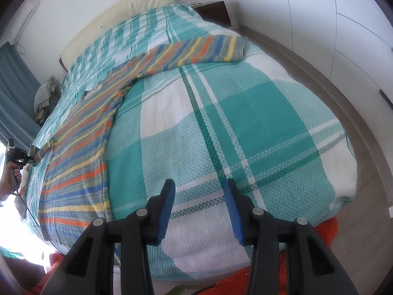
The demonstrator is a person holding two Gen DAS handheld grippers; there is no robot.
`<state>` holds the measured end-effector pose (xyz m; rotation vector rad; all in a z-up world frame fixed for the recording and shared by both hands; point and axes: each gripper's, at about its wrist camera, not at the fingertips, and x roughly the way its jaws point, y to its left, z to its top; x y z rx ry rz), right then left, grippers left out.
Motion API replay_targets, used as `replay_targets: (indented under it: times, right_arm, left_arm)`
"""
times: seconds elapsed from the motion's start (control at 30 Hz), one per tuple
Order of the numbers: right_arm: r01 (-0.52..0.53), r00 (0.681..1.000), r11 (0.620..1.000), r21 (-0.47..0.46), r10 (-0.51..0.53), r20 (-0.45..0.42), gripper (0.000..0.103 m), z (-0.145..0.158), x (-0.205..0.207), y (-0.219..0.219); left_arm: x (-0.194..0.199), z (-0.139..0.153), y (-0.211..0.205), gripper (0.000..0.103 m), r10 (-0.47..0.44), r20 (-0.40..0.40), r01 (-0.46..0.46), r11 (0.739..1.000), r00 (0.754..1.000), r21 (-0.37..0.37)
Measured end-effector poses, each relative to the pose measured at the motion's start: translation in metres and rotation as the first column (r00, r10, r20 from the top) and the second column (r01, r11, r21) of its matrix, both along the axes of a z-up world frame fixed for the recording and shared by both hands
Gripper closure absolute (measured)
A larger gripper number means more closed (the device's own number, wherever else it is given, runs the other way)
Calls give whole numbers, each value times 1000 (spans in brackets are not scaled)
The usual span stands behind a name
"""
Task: Fold small clothes
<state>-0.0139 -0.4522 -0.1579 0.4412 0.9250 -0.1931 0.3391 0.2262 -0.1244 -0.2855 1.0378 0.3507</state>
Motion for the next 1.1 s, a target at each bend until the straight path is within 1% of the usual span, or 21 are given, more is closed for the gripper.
replay_targets:
  times: [0.17, 0.27, 0.3, 0.33, 0.37, 0.4, 0.43, 0.5, 0.57, 0.6, 0.67, 0.73, 0.8, 0.83, 0.87, 0.93, 0.97, 1.0, 1.03, 1.07, 1.1]
  right_arm:
    - [-24, 1000, 999, -36, 23, -21, 61, -1, 12, 6]
    - [-36, 999, 998, -51, 34, -42, 61, -6, 15, 7]
    - [-40, 998, 998, -55, 37, -49, 61, -8, 16, 8]
    - [-41, 998, 997, -60, 38, -52, 61, -8, 16, 9]
    - [-42, 998, 997, -63, 39, -52, 59, -8, 16, 9]
    - [-44, 998, 997, -60, 41, -52, 55, -8, 16, 9]
    - [-49, 998, 997, -56, 46, -50, 51, -7, 16, 10]
    - [-68, 997, 996, -54, 66, -45, 24, -6, 16, 13]
    - [-88, 995, 994, -68, 84, -50, 15, -6, 16, 17]
    - [-94, 994, 993, -77, 90, -58, 15, -7, 16, 19]
    - [-110, 992, 991, -70, 105, -71, 16, -4, 17, 22]
    - [-182, 983, 983, 19, 182, -27, 22, 6, 17, 28]
    - [-318, 948, 937, 144, 319, 16, 24, 15, 16, 43]
    - [-373, 925, 905, 206, 380, 6, 26, 14, 17, 53]
    - [-410, 904, 876, 253, 428, -19, 31, 11, 17, 63]
    - [-464, 866, 837, 289, 497, -49, 39, 3, 18, 84]
    - [-486, 851, 827, 283, 522, -60, 41, -2, 18, 95]
    - [-498, 843, 825, 266, 533, -77, 44, -7, 21, 104]
    - [-498, 840, 829, 255, 534, -97, 46, -16, 24, 110]
    - [-489, 841, 835, 251, 528, -117, 51, -24, 27, 114]
    - [-477, 848, 846, 239, 515, -130, 65, -30, 29, 116]
  left_arm:
    - [-1, -33, -1, 101, 13, -63, -13, 1000, 998, 1]
    - [-3, -43, 0, 97, 8, -67, -9, 1000, 998, -13]
    - [-5, -41, 1, 90, 5, -63, -6, 1000, 998, -5]
    - [-9, -38, 3, 76, 3, -57, -3, 1000, 998, -8]
    - [-15, -35, 7, 66, 3, -55, -4, 1000, 998, -16]
    - [-23, -31, 10, 43, 15, -47, -15, 1000, 999, -7]
    - [-35, -26, 14, 29, 24, -26, -24, 1000, 999, 8]
    - [-62, -19, 16, 28, -3, 19, 3, 1000, 1000, 5]
    - [-90, -20, 12, 28, -58, 22, 58, 998, 998, -34]
    - [-104, -21, 6, 28, -96, 22, 97, 993, 995, -64]
    - [-135, -23, -15, 28, -221, 28, 223, 963, 975, -152]
    - [-170, -26, -44, 28, -362, 56, 364, 900, 931, -238]
    - [-204, -34, -78, 28, -481, 52, 476, 836, 875, -274]
    - [-219, -39, -96, 28, -530, 29, 518, 813, 847, -267]
    - [-232, -44, -112, 28, -572, 10, 555, 793, 820, -250]
    - [-250, -51, -138, 30, -634, -6, 618, 757, 774, -210]
    - [-255, -52, -148, 31, -653, -9, 639, 744, 757, -193]
    - [-256, -53, -155, 51, -665, -8, 651, 734, 747, -192]
    - [-255, -55, -160, 99, -674, -9, 658, 723, 739, -209]
    - [-253, -56, -164, 97, -681, -11, 660, 713, 732, -237]
    - [-254, -53, -165, 99, -680, -4, 661, 715, 733, -228]
